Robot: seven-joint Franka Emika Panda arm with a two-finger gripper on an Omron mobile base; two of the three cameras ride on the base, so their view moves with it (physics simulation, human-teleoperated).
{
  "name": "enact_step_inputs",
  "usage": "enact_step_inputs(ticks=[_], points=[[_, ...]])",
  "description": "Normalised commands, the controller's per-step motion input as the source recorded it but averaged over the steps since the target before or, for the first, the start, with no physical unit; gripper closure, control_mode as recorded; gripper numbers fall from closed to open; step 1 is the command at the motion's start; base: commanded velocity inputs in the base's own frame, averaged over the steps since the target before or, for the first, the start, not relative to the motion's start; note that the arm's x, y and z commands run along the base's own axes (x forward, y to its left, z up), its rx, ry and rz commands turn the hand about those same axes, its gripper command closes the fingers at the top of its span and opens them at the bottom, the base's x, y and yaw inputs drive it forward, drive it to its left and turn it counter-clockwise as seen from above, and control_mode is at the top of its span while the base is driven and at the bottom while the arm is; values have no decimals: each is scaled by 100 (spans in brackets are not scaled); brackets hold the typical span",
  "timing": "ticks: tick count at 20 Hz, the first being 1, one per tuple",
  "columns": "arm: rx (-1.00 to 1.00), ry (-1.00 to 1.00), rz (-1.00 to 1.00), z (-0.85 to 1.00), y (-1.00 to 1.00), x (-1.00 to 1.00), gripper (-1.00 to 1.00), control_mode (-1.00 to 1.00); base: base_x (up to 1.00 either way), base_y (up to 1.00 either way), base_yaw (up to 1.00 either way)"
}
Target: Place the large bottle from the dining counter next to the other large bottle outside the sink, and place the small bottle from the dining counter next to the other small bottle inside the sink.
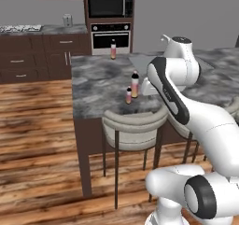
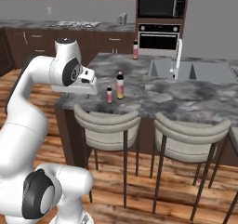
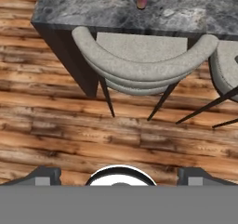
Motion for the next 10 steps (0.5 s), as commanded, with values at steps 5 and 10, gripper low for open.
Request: enact_step_inputs(ticks=[5,10], points=[[0,0,0,0,0,0,-100,100,44,0,0],[0,0,0,0,0,0,-100,100,42,0,0]])
